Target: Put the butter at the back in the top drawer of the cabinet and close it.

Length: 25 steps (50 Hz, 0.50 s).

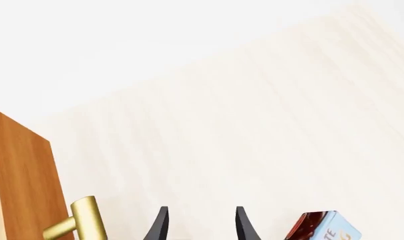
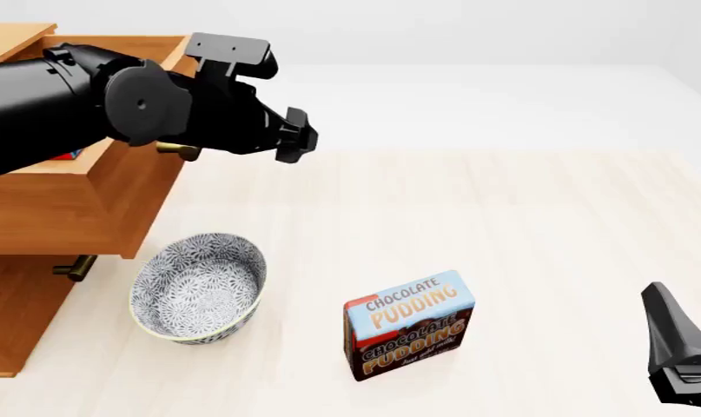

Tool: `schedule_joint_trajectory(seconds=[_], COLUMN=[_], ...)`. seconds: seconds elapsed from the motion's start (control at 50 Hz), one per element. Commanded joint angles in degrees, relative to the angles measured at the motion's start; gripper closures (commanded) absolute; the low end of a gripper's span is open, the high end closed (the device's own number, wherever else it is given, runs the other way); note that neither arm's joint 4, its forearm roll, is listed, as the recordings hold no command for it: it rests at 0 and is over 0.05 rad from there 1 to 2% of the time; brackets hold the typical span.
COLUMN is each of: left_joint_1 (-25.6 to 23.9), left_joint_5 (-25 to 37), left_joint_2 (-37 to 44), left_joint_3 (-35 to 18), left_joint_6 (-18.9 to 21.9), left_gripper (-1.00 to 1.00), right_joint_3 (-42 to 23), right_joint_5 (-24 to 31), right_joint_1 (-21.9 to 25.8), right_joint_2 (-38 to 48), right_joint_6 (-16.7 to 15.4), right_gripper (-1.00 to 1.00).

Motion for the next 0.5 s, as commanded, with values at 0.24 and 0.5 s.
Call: schedule_joint_trajectory(seconds=[0.24, 0.5], left_joint_1=[1.6, 2.8], left_joint_5=[0.3, 0.2], left_joint_2=[0.1, -0.5], left_joint_3=[0.5, 1.1], left_joint_6=[0.0, 0.3], left_gripper=[-1.0, -1.0], right_joint_3=[0.0, 0.0], right_joint_5=[0.0, 0.0], right_joint_1=[0.0, 0.0], right_joint_2=[0.0, 0.0], right_joint_6=[0.0, 0.0], right_gripper=[-1.0, -1.0])
